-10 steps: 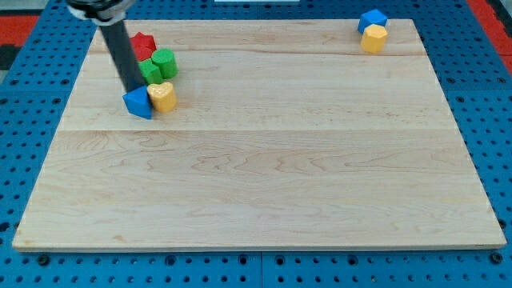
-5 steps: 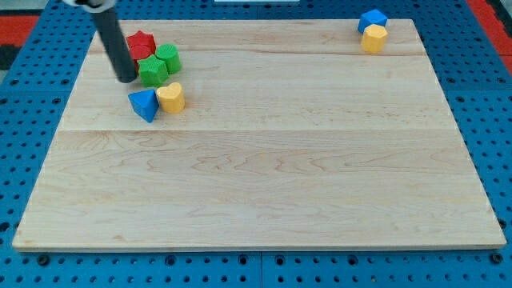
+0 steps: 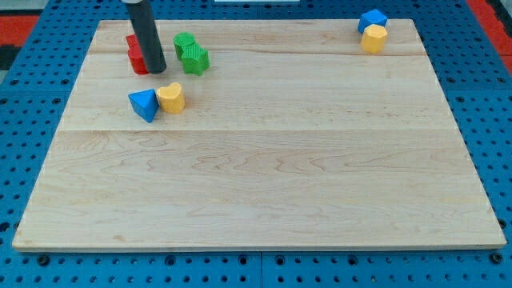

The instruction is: Slide green star towards top center

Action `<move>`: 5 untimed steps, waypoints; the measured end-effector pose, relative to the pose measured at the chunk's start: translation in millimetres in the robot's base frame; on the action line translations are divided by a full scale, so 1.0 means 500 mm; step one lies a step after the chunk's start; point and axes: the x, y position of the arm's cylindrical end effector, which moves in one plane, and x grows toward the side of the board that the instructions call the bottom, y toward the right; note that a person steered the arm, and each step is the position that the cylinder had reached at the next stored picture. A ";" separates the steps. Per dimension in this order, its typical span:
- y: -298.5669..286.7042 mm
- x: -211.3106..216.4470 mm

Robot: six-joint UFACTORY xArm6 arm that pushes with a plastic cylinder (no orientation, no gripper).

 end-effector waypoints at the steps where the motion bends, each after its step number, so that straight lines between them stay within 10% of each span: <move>1: 0.045 -0.019; 5: 0.323 -0.062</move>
